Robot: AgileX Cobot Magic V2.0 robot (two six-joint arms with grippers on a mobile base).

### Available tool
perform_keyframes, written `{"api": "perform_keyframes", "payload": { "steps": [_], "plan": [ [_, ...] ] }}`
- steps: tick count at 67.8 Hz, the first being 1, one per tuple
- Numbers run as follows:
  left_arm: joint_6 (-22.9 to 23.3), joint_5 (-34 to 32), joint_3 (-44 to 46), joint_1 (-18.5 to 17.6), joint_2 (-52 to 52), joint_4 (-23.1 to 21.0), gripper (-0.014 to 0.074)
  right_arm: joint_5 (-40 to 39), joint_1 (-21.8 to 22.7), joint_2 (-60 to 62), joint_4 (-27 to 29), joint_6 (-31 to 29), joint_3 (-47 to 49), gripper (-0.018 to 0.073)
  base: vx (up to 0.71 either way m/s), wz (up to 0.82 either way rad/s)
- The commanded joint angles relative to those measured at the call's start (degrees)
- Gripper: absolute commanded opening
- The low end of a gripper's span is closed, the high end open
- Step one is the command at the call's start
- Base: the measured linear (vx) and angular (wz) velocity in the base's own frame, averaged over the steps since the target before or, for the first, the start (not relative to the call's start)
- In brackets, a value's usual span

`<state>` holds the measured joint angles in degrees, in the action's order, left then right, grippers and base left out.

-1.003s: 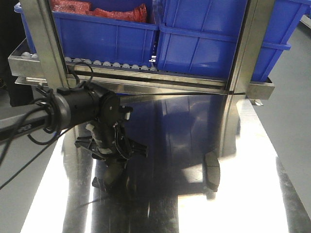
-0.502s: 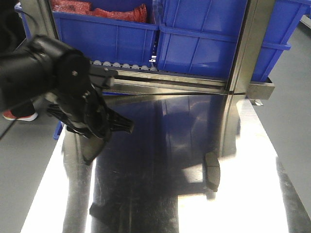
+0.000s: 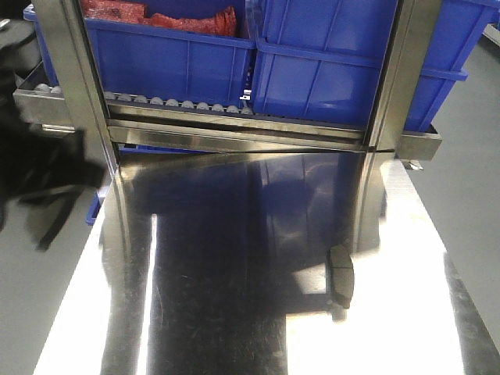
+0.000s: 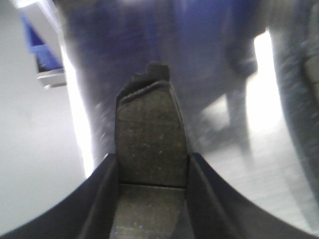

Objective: Move and align brake pads A on conveyor
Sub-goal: 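Lift the brake pad with the left gripper and pull back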

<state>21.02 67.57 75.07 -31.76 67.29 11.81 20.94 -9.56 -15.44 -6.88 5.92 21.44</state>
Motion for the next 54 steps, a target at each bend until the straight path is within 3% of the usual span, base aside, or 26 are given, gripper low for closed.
{"api": "perform_keyframes", "payload": {
  "steps": [1,35,54],
  "plan": [
    [1.0,-6.2,-6.3,-0.2,-7.2,1.8,-0.0007,-4.3,0.2,-0.6,-0.6,0.1,1.5,0.0453,0.00,0.00],
    [0.4,-21.1,-36.4,-0.1,-41.3,0.5,-0.0007,-4.3,0.2,-0.6,-0.6,0.1,1.5,0.0453,0.00,0.00],
    [0.4,-27.2,-47.3,-0.1,-53.1,-1.7,-0.0007,-4.3,0.2,-0.6,-0.6,0.1,1.5,0.0453,0.00,0.00]
  ]
}}
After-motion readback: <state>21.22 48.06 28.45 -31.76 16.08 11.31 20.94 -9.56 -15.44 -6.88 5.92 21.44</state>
